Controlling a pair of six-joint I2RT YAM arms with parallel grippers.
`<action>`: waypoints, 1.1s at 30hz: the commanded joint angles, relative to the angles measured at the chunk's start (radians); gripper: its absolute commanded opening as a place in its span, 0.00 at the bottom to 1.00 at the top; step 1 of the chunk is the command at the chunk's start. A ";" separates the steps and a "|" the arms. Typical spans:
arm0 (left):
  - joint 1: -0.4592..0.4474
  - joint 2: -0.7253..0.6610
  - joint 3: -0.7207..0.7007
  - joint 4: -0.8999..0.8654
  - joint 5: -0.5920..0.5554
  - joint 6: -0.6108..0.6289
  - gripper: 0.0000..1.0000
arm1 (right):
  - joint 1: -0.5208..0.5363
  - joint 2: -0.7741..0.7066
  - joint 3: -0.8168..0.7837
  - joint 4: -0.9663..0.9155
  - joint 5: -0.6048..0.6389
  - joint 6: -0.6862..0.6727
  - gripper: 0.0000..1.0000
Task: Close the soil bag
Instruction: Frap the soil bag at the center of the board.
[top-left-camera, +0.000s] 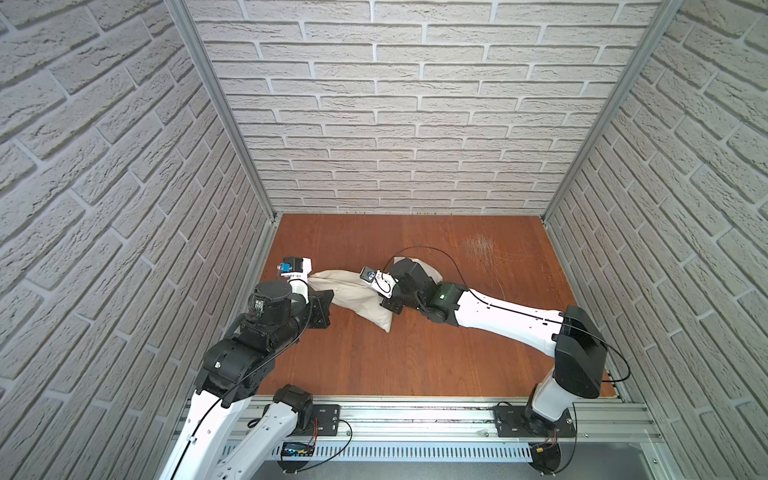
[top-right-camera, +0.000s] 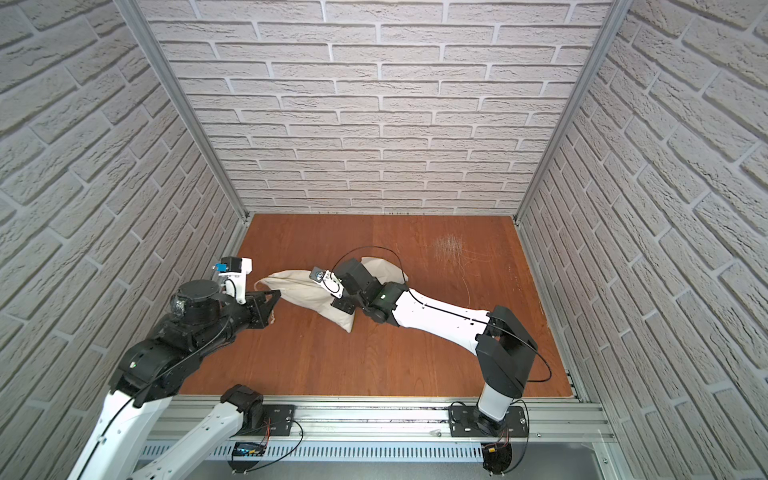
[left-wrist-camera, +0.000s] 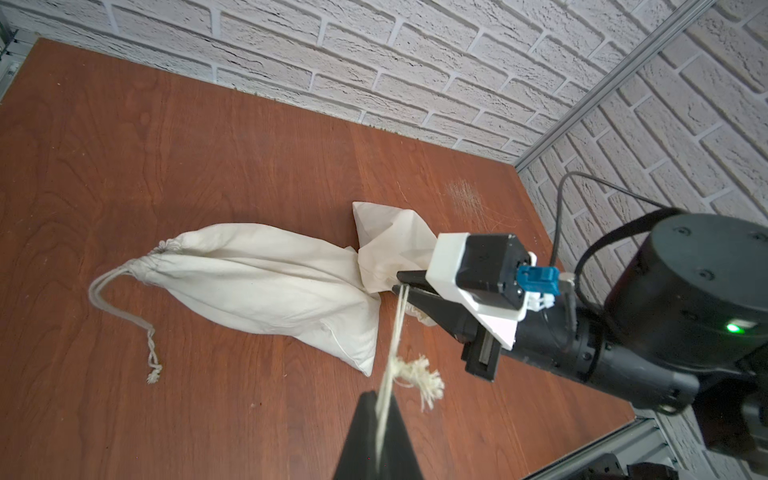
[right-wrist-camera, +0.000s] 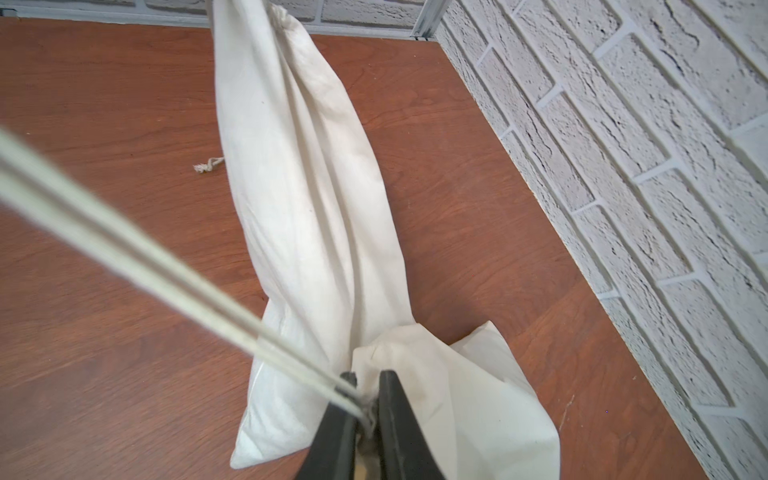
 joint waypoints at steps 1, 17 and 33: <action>0.020 -0.057 0.163 0.159 -0.107 0.036 0.00 | -0.179 0.048 -0.105 -0.368 0.419 0.027 0.17; 0.020 0.008 0.138 0.178 -0.116 0.063 0.00 | -0.338 -0.170 -0.022 -0.386 0.379 -0.008 0.04; 0.024 0.018 0.073 0.196 -0.085 0.034 0.00 | 0.008 -0.234 -0.131 0.007 -0.208 0.130 0.79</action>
